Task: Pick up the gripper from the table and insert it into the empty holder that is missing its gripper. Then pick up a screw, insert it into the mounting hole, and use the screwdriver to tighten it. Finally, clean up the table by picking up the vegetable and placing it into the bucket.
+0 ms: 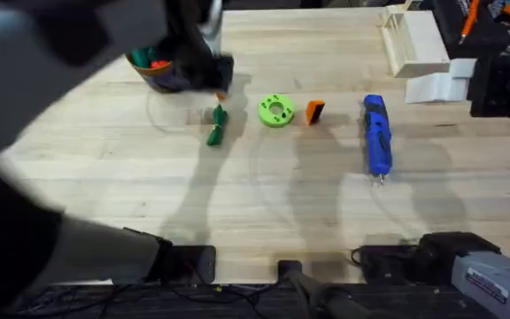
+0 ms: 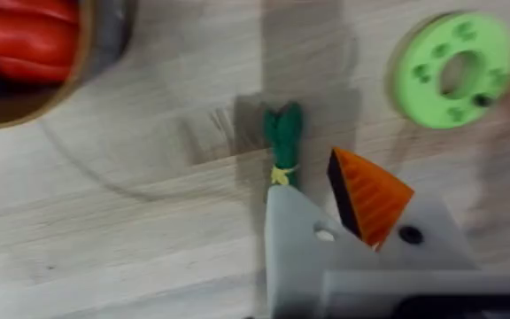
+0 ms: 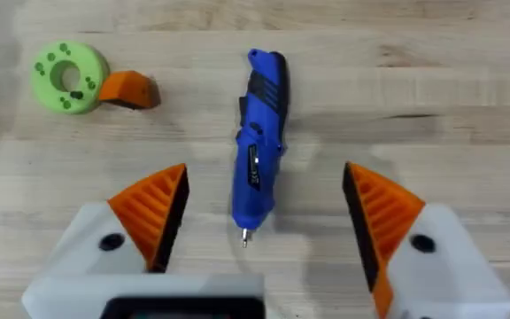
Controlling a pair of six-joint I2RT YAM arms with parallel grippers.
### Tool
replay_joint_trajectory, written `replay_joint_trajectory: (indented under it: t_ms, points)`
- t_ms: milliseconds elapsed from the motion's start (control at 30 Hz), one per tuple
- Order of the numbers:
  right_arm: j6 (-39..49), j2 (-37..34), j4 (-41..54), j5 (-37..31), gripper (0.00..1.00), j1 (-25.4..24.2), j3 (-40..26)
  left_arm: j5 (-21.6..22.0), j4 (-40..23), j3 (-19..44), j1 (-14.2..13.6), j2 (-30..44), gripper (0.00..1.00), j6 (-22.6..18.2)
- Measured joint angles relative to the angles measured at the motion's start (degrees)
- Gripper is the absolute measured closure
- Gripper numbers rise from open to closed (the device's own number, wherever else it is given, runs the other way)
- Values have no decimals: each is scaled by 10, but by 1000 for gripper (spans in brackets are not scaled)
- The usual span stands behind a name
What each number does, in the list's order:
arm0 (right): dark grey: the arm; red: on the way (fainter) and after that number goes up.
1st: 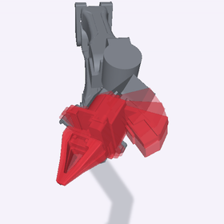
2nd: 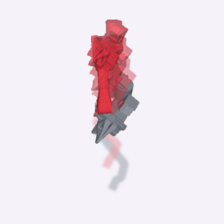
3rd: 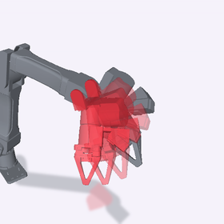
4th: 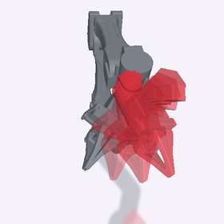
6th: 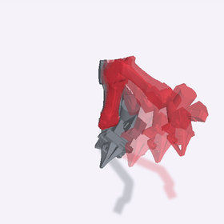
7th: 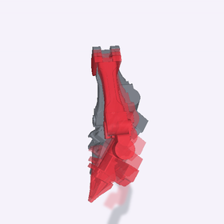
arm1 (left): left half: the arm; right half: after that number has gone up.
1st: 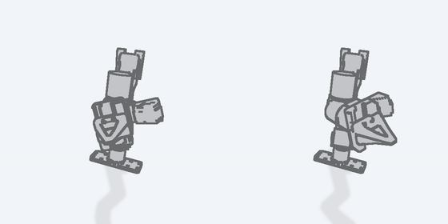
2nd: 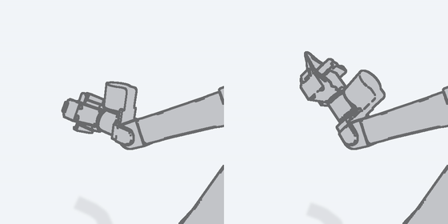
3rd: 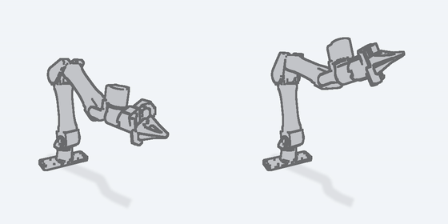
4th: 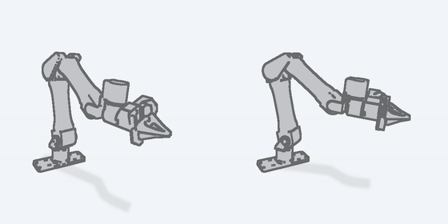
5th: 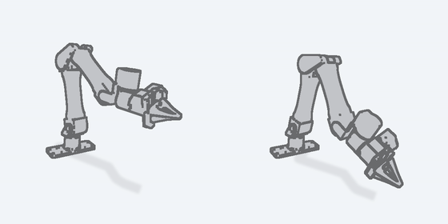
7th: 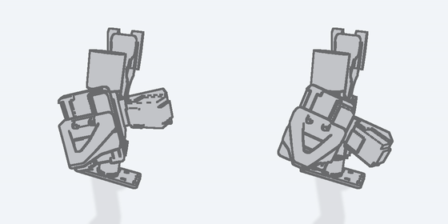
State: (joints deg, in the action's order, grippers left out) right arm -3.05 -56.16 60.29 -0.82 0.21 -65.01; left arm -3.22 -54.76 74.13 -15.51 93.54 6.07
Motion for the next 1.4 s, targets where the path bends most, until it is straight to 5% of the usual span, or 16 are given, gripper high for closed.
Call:
replay_joint_trajectory:
  t_ms: [233,433,600,667,1100,1400]
  points:
    - [0,0,0,0,9,0,0,2,-26,42,0,-131,988,0]
    - [0,0,0,0,8,0,0,13,-31,42,0,-149,976,0]
    - [0,0,0,0,8,0,0,38,-40,42,0,-152,207,34]
    - [0,0,0,0,8,0,0,46,-42,42,0,-165,32,45]
    - [0,0,0,0,8,0,0,154,-44,-90,0,-541,14,60]
    - [0,0,0,0,8,0,0,181,-39,-118,0,-624,14,60]
